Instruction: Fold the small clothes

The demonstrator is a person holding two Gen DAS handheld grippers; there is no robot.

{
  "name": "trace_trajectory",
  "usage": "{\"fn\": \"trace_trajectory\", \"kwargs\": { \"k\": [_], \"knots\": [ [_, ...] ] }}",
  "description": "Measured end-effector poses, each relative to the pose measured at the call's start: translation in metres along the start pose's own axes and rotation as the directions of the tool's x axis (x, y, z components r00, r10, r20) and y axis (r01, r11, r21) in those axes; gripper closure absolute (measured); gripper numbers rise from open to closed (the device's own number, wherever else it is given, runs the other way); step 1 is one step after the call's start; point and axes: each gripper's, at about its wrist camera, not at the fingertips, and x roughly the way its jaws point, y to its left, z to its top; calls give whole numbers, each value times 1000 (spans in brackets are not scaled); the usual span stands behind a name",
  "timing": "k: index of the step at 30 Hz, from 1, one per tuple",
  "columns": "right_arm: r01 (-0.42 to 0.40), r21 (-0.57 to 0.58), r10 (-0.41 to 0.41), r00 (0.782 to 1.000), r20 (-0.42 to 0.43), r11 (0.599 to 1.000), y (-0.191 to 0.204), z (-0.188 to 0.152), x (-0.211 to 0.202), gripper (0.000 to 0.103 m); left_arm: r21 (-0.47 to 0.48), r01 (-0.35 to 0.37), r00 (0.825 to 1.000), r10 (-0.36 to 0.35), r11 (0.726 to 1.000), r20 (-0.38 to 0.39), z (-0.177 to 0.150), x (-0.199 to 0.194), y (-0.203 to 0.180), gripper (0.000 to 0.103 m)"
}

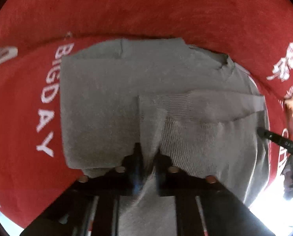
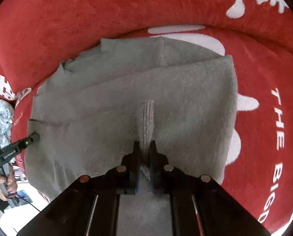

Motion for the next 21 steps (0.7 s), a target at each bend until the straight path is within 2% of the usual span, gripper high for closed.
{"fn": "trace_trajectory", "kwargs": {
  "k": [6, 9, 11, 13, 17, 21],
  "knots": [
    [15, -29, -12, 993, 117, 999, 23, -13, -57, 96, 19, 83, 993, -84, 996, 84, -7, -51, -7, 96],
    [39, -67, -26, 982, 187, 997, 34, -1, -88, 96, 32, 112, 983, -115, 993, 144, 5, -76, -12, 96],
    [69, -104, -44, 973, 227, 992, 41, 20, -98, 96, 35, 116, 975, -120, 993, 187, 21, -85, -11, 96],
    [88, -114, -57, 966, 252, 990, 51, 42, -94, 96, 29, 104, 970, -108, 994, 218, 40, -86, -6, 96],
    [81, -92, -54, 962, 266, 992, 46, 79, -70, 96, -10, 81, 963, -76, 997, 260, 74, -73, 14, 96],
    [67, -53, -52, 969, 243, 996, 33, 97, -34, 96, -28, 4, 975, 3, 1000, 222, 91, -29, 18, 96]
  ]
}}
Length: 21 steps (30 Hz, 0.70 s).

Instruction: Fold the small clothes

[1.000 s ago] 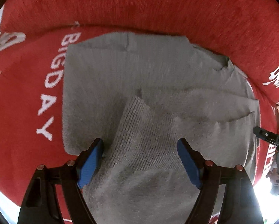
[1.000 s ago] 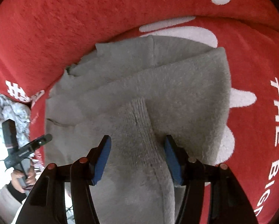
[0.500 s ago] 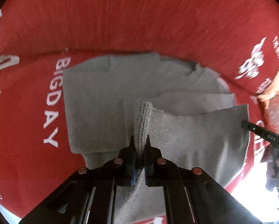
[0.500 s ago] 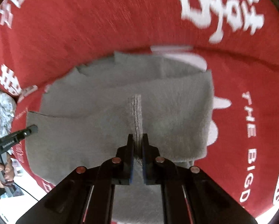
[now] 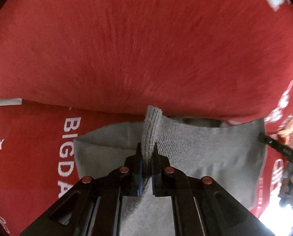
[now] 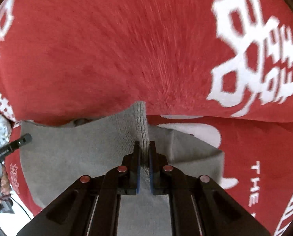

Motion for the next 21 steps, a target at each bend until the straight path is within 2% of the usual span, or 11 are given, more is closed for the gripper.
{"fn": "trace_trajectory", "kwargs": {
  "k": [7, 9, 10, 11, 12, 13, 14, 16, 21],
  "knots": [
    [10, 109, -4, 999, -53, 994, -22, -3, 59, 95, -62, -87, 995, 83, 994, -58, -7, 56, 14, 95],
    [33, 127, -25, 997, -67, 991, -29, -6, 68, 95, -83, -103, 993, 98, 991, -64, -6, 61, 19, 88],
    [36, 135, -27, 997, -68, 990, -31, -6, 70, 95, -85, -129, 990, 124, 988, -61, -4, 60, 21, 75],
    [33, 151, -23, 997, -68, 988, -34, -6, 70, 95, -80, -162, 986, 157, 984, -60, -3, 59, 23, 56],
    [36, 165, -25, 997, -68, 986, -35, -5, 68, 95, -71, -212, 976, 209, 975, -56, -2, 56, 25, 47],
    [69, 173, -57, 996, -72, 983, -37, -4, 64, 91, -63, -255, 967, 253, 965, -42, -2, 50, 29, 43],
    [109, 174, -97, 992, -78, 979, -38, -4, 60, 83, -61, -261, 965, 259, 963, -39, -2, 45, 32, 43],
    [139, 195, -125, 989, -82, 971, -42, -4, 47, 83, -80, -255, 966, 251, 964, -55, -3, 32, 43, 43],
    [39, 202, -28, 998, -58, 979, -39, -24, 5, 83, -63, -204, 978, 200, 977, -59, -27, -3, 46, 43]
  ]
}}
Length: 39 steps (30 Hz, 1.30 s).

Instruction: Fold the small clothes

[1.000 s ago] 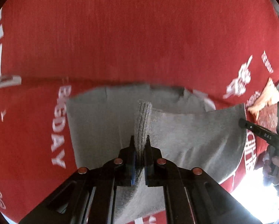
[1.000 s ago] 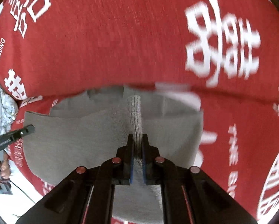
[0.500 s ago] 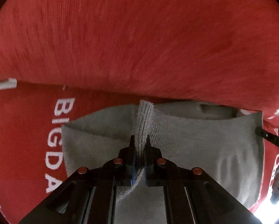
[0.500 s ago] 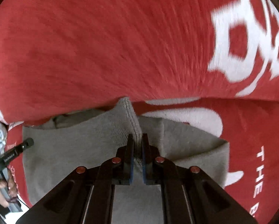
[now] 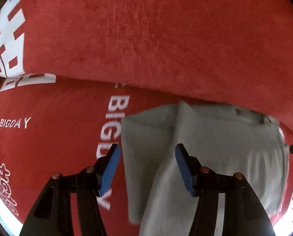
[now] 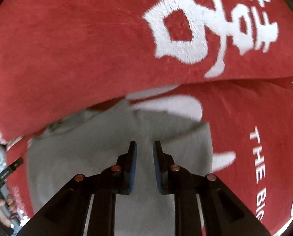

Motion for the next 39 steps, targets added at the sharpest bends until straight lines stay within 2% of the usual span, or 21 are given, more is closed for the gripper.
{"fn": "trace_trajectory", "kwargs": {
  "k": [4, 8, 11, 14, 16, 18, 20, 22, 23, 25, 28, 31, 33, 34, 35, 36, 39],
  "knots": [
    [-75, -37, 73, 996, -48, 997, 8, -45, -19, 84, 19, 53, 998, -52, 998, -28, -44, -16, -6, 43],
    [-91, -71, 83, 991, -101, 993, 20, -89, -14, 84, 29, 107, 991, -104, 994, -79, -80, -22, -26, 43],
    [-59, -84, 46, 987, -157, 995, 18, -110, 8, 86, 12, 86, 989, -84, 996, -123, -101, -5, -26, 43],
    [-41, -108, 24, 988, -152, 993, 10, -117, 9, 90, 34, 89, 991, -85, 995, -107, -111, -12, -24, 44],
    [6, -120, -26, 986, -165, 993, 1, -122, 6, 90, 49, 40, 992, -34, 998, -122, -118, -15, -18, 43],
    [33, -103, -51, 982, -183, 994, -15, -132, 4, 90, 7, 13, 986, -11, 1000, -165, -124, -8, 6, 43],
    [46, -43, -54, 980, -191, 998, -33, -141, -6, 90, -80, 22, 980, -37, 997, -196, -131, -9, 29, 43],
    [27, 37, -20, 983, -183, 999, -47, -147, -17, 90, -169, 48, 973, -84, 984, -213, -137, -14, 50, 43],
    [7, 91, 9, 985, -173, 996, -54, -150, -23, 85, -196, 61, 971, -104, 979, -217, -139, -16, 55, 43],
    [-55, 237, 96, 982, -164, 970, -71, -159, -29, 83, -245, 93, 963, -150, 965, -224, -141, -17, 61, 43],
    [-149, 456, 235, 962, -139, 877, -92, -176, -22, 79, -301, 142, 954, -212, 943, -214, -141, -15, 64, 43],
    [-197, 580, 307, 947, -96, 791, -102, -183, -9, 79, -305, 135, 961, -199, 943, -191, -135, -16, 59, 43],
    [-209, 609, 318, 945, -74, 765, -103, -182, -4, 78, -273, 101, 972, -154, 957, -179, -134, -20, 53, 43],
    [-207, 605, 313, 947, -74, 768, -102, -179, -4, 80, -259, 83, 974, -133, 962, -183, -133, -18, 52, 43],
    [-182, 588, 289, 953, -92, 788, -100, -176, -7, 88, -239, 58, 975, -107, 969, -195, -133, -15, 52, 43],
    [-151, 561, 259, 959, -117, 814, -96, -175, -6, 91, -215, 34, 974, -80, 976, -210, -135, -10, 51, 43],
    [-111, 485, 208, 967, -151, 867, -87, -168, 0, 97, -168, 22, 976, -58, 986, -209, -145, -5, 50, 43]
  ]
}}
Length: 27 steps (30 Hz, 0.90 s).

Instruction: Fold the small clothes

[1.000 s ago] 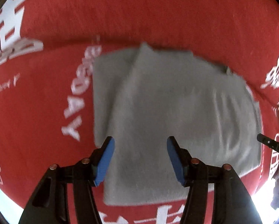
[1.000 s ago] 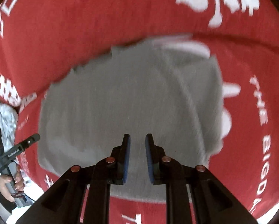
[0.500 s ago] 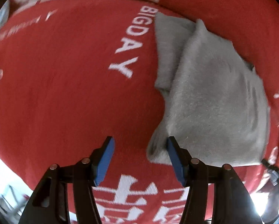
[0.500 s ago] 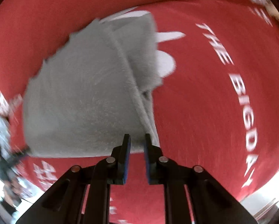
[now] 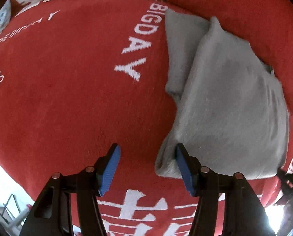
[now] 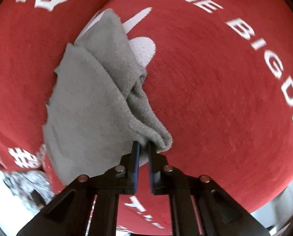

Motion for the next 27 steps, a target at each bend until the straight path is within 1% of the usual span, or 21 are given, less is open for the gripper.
{"fn": "trace_trajectory", "kwargs": {
  "k": [2, 5, 6, 8, 9, 10, 13, 18, 22, 24, 25, 26, 27],
  "knots": [
    [30, -37, -30, 1000, 1, 999, 4, -1, 0, 97, 16, -22, 1000, 22, 1000, -2, -3, -2, -2, 43],
    [105, -75, -106, 994, -11, 992, 10, -3, 1, 97, 28, -56, 998, 57, 998, -23, -6, -5, -8, 43],
    [131, -86, -133, 991, -16, 988, 10, -6, -1, 97, 35, -67, 997, 68, 997, -29, -6, -7, -11, 43],
    [207, -111, -210, 977, -18, 972, 13, -8, -3, 96, 45, -81, 996, 82, 996, -35, -3, -10, -19, 43],
    [214, -117, -218, 976, -16, 970, 13, -10, -6, 95, 50, -87, 995, 89, 995, -38, -2, -13, -23, 43],
    [211, -119, -214, 977, -12, 970, 13, -11, -9, 95, 53, -89, 995, 91, 995, -41, 5, -13, -33, 43],
    [212, -129, -214, 977, -2, 969, 14, -14, -19, 95, 62, -75, 996, 77, 995, -38, 9, -23, -43, 43],
    [198, -139, -198, 980, 11, 970, 22, -14, -26, 95, 98, -75, 997, 77, 992, -15, 14, -36, -63, 43],
    [175, -191, -168, 984, 55, 966, 35, -7, -39, 95, 125, -49, 998, 43, 991, 49, 32, -44, -82, 43],
    [187, -230, -176, 982, 69, 955, 49, 3, -32, 95, 142, -38, 996, 27, 989, 80, 51, -43, -92, 43],
    [190, -243, -177, 981, 73, 951, 55, 9, -28, 95, 149, -25, 996, 12, 989, 92, 61, -40, -96, 47],
    [185, -248, -172, 982, 74, 951, 60, 14, -25, 95, 158, -3, 994, -14, 987, 109, 73, -39, -102, 56],
    [180, -252, -166, 983, 76, 951, 65, 20, -21, 95, 163, 6, 993, -25, 987, 113, 77, -36, -106, 58]
  ]
}}
